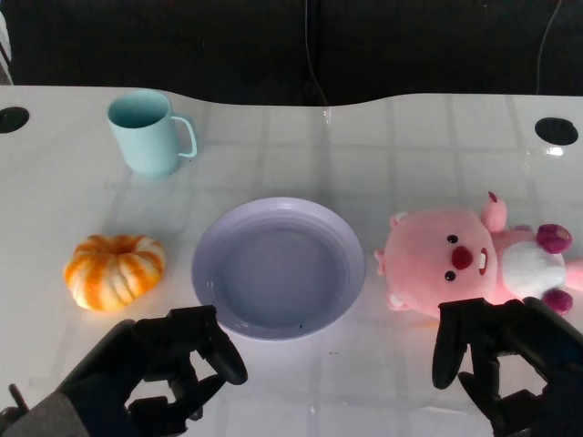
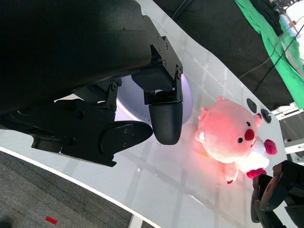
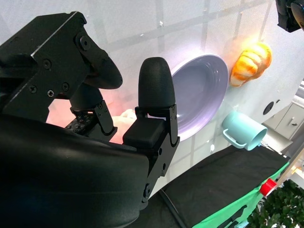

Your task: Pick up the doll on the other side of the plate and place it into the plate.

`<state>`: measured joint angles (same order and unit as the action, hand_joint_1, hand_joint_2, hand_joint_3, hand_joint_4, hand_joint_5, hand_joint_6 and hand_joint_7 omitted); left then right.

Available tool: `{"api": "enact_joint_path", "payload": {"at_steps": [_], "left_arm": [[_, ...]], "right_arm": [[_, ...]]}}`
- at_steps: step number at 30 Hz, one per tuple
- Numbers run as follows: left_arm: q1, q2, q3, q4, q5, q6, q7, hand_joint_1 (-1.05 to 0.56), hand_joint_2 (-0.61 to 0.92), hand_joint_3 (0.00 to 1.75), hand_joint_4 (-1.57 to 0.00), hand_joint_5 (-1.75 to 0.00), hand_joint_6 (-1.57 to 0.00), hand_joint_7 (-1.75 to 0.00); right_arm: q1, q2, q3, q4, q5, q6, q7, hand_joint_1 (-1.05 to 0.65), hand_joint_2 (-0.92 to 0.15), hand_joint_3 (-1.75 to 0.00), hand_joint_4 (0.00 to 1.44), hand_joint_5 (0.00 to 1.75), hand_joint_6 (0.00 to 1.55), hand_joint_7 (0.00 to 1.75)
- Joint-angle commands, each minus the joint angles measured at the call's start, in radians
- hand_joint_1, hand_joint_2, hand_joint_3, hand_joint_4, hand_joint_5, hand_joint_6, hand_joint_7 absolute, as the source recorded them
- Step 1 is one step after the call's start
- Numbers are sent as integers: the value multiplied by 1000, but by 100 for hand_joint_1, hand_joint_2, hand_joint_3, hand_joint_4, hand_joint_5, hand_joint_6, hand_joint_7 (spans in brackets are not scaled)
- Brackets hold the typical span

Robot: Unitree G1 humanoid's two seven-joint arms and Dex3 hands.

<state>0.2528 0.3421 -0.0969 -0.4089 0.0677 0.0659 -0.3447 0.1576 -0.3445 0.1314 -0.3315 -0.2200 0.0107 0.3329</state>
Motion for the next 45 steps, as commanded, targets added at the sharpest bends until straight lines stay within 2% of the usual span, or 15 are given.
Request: {"api": "enact_joint_path", "payload": {"at_steps": [1,21,28,31,33,36,40,41,44,45], "left_arm": [[2,16,3,-10,3,-2,-12,-12,86,59,-61,-165,-59,-133],[-3,14,-3,-9,10,-4,-9,-11,85,59,-61,-163,-59,-133],[-12,14,-7,5,11,-5,-9,-13,86,57,-62,-162,-59,-132],[-14,13,-8,6,14,-2,-6,-13,87,56,-61,-164,-59,-132],[-15,13,-10,7,20,-3,-3,-14,87,54,-61,-164,-59,-131],[-15,10,-12,7,21,1,-3,-13,88,53,-61,-164,-60,-131],[-11,9,-11,-1,21,7,-3,-12,89,52,-61,-165,-60,-131],[-11,10,-11,-3,20,8,-4,-13,89,51,-61,-165,-59,-131],[-10,10,-10,-2,19,3,-3,-13,89,50,-61,-164,-59,-130],[-8,11,-10,-5,20,4,-3,-13,89,50,-61,-164,-59,-130]], "right_arm": [[-8,-10,-13,-6,12,7,4,6,-34,-141,79,175,75,151],[-11,-12,-13,3,3,-10,0,8,-35,-140,79,174,75,147],[-21,-9,-30,9,14,-18,-8,6,-36,-136,78,169,75,142],[-19,12,-54,24,40,-61,-36,8,-41,-125,78,152,76,128],[-15,28,-71,30,51,-93,-65,5,-50,-105,77,137,75,109],[-12,37,-90,33,35,-133,-109,-2,-54,-88,72,115,74,80],[-14,43,-109,34,-3,-171,-168,-12,-66,-57,58,81,64,41],[-15,40,-111,33,-22,-176,-182,-18,-73,-43,53,70,59,31],[-19,30,-120,37,-67,-189,-209,-30,-87,-17,42,55,49,15],[-23,24,-126,35,-94,-183,-221,-32,-89,-13,40,53,48,13]]}}
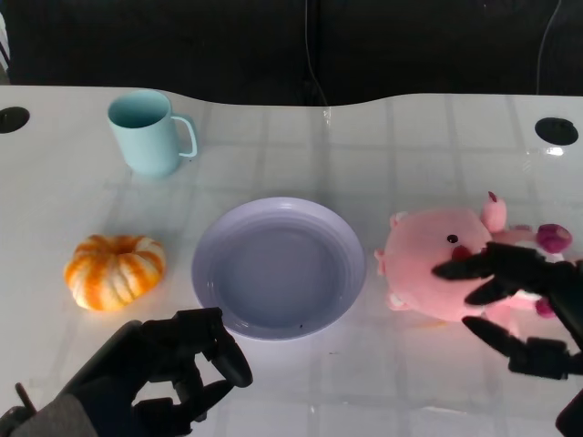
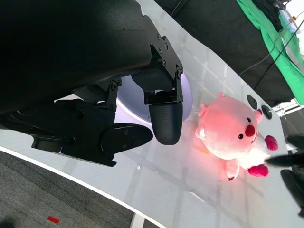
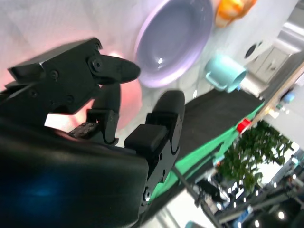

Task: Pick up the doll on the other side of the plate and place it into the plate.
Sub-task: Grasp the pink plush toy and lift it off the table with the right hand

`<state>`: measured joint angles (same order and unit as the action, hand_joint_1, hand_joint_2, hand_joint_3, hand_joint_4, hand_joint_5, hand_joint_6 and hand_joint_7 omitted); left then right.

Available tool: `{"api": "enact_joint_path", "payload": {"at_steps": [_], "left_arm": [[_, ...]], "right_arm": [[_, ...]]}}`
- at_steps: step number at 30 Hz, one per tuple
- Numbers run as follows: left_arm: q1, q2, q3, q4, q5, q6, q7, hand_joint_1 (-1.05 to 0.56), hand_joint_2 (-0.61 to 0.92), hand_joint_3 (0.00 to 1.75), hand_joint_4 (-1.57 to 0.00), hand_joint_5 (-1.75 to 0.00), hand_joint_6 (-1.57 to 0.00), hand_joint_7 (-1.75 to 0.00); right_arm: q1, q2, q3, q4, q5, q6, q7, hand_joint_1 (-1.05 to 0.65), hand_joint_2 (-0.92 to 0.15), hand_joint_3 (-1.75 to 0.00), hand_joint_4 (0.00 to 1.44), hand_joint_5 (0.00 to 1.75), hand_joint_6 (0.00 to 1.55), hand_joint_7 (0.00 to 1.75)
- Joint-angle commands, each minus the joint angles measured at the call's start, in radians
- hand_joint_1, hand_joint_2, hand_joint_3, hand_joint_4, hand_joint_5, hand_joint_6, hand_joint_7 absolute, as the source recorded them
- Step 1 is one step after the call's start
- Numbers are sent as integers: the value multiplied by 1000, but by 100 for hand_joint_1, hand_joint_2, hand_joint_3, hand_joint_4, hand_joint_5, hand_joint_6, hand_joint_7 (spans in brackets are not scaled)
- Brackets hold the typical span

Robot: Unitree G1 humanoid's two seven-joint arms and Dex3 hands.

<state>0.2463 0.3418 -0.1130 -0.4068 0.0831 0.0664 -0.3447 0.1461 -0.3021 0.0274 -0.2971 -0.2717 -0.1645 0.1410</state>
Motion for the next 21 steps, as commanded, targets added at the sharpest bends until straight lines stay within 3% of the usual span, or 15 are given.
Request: {"api": "enact_joint_path", "payload": {"at_steps": [1,4,7,14,21], "left_arm": [[1,10,6,-9,3,-1,-4,-13,89,49,-61,-164,-59,-130],[4,10,7,-10,0,-5,-5,-11,90,49,-61,-163,-60,-130],[10,10,6,-17,1,-5,-5,-10,90,49,-61,-162,-60,-130],[14,4,5,-28,-10,17,-5,-10,89,52,-61,-163,-60,-132],[8,2,-4,-25,-1,14,0,-10,88,56,-61,-161,-59,-133]], "right_arm": [[-15,-26,-30,-6,-67,4,-36,-37,-90,-11,33,49,42,9],[-24,-37,-50,-20,-118,40,-44,-45,-92,-6,15,44,28,2],[-29,-59,-61,-40,-181,87,-35,-51,-92,-1,2,58,22,0],[-47,-105,-28,-82,-361,225,20,-65,-88,0,0,54,21,1],[-109,-122,39,-41,-501,314,68,-67,-87,0,0,49,23,2]]}}
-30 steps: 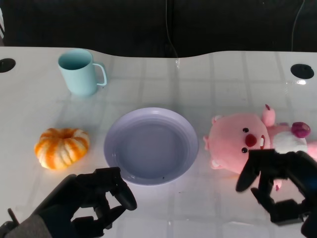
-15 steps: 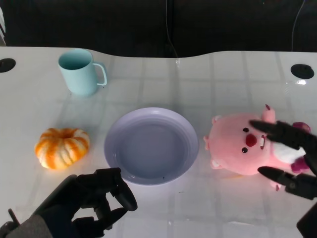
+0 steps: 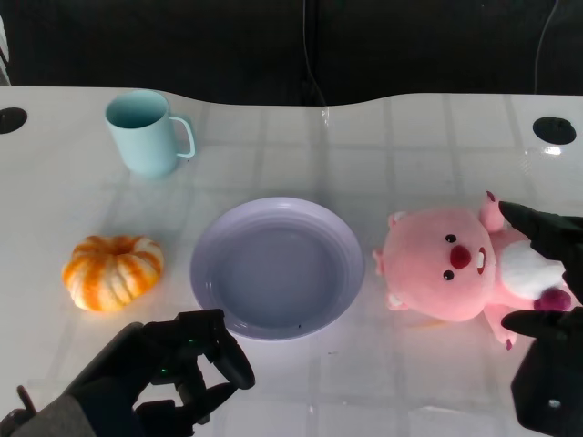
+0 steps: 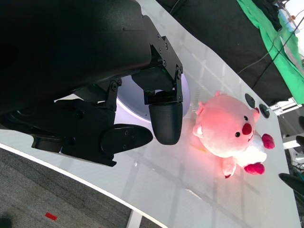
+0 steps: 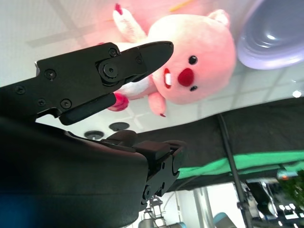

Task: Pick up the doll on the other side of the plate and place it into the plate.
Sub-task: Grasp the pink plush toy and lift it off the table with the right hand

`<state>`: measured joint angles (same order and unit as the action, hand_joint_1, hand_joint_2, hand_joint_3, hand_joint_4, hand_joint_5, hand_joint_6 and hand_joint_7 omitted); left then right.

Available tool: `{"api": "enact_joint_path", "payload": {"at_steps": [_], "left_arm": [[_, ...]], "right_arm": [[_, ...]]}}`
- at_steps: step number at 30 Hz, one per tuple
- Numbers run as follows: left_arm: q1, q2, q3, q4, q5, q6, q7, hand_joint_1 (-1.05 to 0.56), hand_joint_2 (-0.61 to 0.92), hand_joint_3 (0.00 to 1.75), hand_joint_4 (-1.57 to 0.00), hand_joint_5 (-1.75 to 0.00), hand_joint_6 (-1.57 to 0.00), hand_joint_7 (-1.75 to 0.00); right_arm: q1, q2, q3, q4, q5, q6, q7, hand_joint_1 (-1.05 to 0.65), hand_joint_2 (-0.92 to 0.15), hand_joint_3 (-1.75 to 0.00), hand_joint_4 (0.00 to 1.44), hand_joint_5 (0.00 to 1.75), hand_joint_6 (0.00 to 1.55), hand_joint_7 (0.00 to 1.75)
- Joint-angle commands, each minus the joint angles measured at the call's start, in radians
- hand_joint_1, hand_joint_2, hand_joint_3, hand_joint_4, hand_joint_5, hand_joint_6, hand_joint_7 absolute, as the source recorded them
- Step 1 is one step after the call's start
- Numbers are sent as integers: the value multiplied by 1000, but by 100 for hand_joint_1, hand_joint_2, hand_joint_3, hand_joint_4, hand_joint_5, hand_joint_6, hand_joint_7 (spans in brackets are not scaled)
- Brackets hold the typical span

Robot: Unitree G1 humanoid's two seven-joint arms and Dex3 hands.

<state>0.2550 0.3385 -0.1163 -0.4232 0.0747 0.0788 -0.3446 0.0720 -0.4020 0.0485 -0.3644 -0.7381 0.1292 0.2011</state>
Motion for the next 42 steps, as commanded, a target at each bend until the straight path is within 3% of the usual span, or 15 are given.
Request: {"api": "enact_joint_path", "payload": {"at_steps": [1,11,25,33,38,42], "left_arm": [[-1,4,-1,-10,7,4,1,-10,87,56,-61,-161,-59,-133],[12,-1,-3,-12,9,-7,6,-9,85,59,-61,-159,-60,-131],[46,7,-2,-52,26,1,5,-9,85,60,-60,-159,-60,-129],[62,5,-10,-73,53,5,8,-10,83,60,-61,-161,-60,-128],[75,1,-13,-91,62,9,11,-11,84,60,-60,-159,-60,-127],[85,-2,-14,-102,66,21,10,-13,85,60,-61,-159,-60,-128]], "right_arm": [[-47,-25,27,43,-50,24,5,-67,-87,0,0,49,24,2],[-222,-30,146,366,-159,74,-26,-70,-90,-1,0,43,21,0],[-358,-11,234,688,-103,57,-103,-72,-92,-2,8,34,25,1],[-459,6,298,860,-51,33,-72,-69,-92,-5,13,27,28,1],[-549,46,350,1021,-46,32,-83,-67,-92,-9,40,13,44,3],[-598,84,374,1160,-43,6,-193,-57,-92,-14,56,8,60,4]]}}
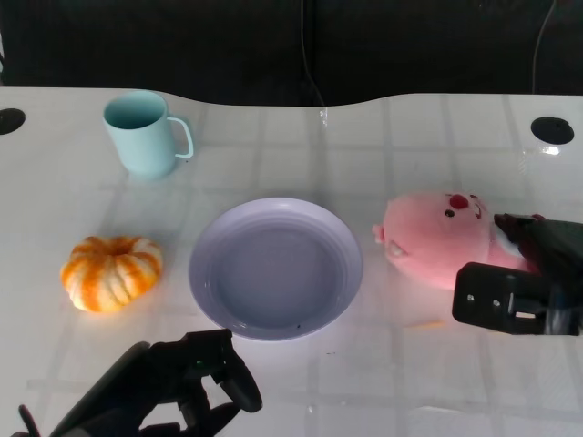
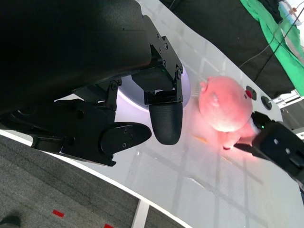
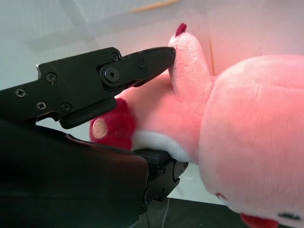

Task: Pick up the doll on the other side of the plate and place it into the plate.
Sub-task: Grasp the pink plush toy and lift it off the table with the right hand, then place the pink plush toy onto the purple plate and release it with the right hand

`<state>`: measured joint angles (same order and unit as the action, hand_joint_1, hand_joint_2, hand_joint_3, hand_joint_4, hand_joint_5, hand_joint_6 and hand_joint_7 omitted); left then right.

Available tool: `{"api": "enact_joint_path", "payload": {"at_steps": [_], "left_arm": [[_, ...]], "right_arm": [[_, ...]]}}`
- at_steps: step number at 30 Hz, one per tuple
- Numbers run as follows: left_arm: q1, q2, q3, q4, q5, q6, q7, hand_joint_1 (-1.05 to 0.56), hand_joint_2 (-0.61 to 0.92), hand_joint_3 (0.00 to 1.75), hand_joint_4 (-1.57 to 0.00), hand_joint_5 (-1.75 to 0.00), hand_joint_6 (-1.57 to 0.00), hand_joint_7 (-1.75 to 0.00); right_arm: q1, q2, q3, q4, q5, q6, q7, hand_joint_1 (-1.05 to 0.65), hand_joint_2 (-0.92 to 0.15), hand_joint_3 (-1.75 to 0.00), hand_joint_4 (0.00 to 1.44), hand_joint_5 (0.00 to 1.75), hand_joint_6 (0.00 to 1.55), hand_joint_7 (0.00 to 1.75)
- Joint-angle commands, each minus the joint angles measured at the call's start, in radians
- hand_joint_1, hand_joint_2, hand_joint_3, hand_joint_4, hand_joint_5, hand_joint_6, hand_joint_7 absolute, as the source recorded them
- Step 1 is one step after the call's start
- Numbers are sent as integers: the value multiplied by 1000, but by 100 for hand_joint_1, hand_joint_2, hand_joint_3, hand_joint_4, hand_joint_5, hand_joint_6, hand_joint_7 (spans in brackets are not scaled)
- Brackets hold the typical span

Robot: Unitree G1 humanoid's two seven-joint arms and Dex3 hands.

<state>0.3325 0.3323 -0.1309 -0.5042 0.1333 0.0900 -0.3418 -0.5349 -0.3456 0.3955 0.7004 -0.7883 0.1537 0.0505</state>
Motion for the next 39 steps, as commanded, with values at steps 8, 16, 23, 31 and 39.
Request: {"api": "enact_joint_path", "payload": {"at_steps": [8,16,23,31,39], "left_arm": [[19,8,13,-43,3,38,2,-11,84,61,-60,-162,-59,-129],[4,14,19,-11,-7,2,-4,-11,83,62,-61,-159,-60,-128],[-8,20,24,23,-17,-18,-8,-10,83,64,-60,-159,-60,-129],[-23,19,19,59,-9,-33,-2,-10,81,65,-60,-157,-60,-129],[-31,9,-2,80,5,-58,6,-9,82,64,-58,-155,-60,-128]], "right_arm": [[-8,56,-37,251,105,-219,-432,-20,-92,-13,86,138,128,17],[6,47,-86,174,186,-225,-476,-21,-48,-112,81,175,72,163],[46,44,-154,-17,262,-202,-418,-23,-40,-132,93,175,79,174],[66,64,-188,-248,316,-105,-260,-18,-33,-138,93,175,79,175],[28,101,-161,-354,321,-93,-142,-17,-37,-131,93,175,77,175]]}}
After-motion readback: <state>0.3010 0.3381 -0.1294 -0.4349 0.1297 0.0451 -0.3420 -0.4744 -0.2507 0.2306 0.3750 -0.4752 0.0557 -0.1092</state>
